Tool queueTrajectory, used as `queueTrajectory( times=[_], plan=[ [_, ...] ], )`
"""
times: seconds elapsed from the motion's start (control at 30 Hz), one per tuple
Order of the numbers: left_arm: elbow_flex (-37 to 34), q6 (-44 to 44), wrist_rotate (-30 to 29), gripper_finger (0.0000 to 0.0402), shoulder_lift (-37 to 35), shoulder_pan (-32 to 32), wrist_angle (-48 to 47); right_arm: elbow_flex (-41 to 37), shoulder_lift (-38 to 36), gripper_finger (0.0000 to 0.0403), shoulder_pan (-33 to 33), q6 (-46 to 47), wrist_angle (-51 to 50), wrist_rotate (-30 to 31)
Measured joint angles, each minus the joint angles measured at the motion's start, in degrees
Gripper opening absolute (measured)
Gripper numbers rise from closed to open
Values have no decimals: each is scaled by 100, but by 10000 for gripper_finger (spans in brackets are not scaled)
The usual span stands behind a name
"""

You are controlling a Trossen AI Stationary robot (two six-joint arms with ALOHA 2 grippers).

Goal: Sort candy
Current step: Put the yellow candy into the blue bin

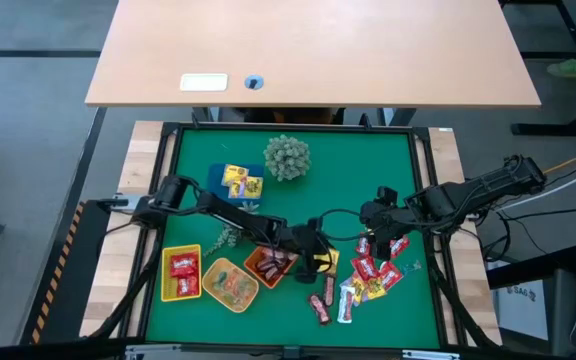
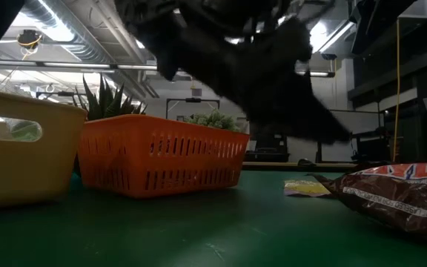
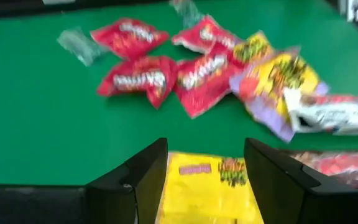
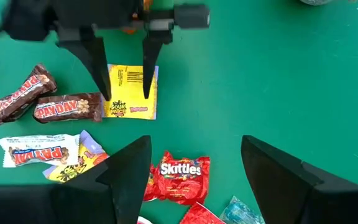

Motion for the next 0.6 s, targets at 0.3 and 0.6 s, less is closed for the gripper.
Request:
queueTrajectory(
  times=[0.3, 0.6],
  plan=[
    [2, -57, -33, 199, 90, 17, -587, 0, 2, 250, 0, -2, 23, -2],
    [4, -70, -30, 199, 46, -24, -1258, 0, 2, 250, 0, 0, 23, -2]
  ],
)
